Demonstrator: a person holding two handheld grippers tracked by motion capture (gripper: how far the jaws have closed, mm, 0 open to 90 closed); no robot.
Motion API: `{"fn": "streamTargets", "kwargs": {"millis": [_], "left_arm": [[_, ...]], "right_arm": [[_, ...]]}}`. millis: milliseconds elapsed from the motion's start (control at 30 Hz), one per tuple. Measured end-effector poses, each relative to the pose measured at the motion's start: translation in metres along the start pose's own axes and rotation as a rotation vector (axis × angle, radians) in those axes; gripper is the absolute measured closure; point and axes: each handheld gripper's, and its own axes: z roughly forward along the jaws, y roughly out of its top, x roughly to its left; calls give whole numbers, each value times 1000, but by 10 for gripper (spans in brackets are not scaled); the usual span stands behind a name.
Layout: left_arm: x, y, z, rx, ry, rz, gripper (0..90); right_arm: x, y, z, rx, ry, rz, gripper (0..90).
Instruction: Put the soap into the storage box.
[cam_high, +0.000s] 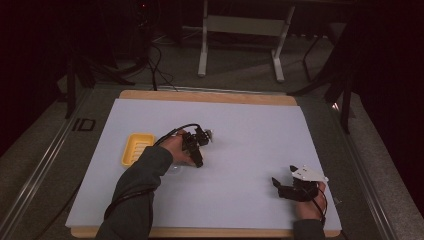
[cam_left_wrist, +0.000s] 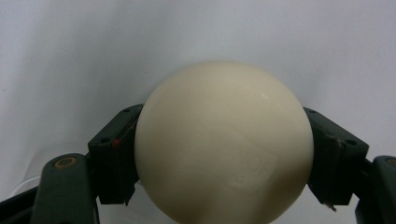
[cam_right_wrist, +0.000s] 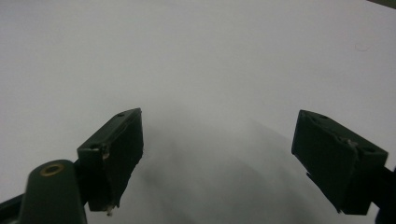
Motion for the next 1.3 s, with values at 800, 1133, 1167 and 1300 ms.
{"fn": "streamTargets", "kwargs": {"millis": [800,1133,1167,1300], "left_arm": [[-4,0,-16,14,0,119,244],[-5,-5,-36,-15,18,118,244],[-5,-5,-38,-15,21,119,244],[-5,-8,-45,-23,28,118,244]], "right_arm": [[0,0,0,-1,0,0,166],[0,0,0,-1,0,0,166],[0,0,0,-2,0,0,166],[0,0,0,-2,-1,0,166]]}}
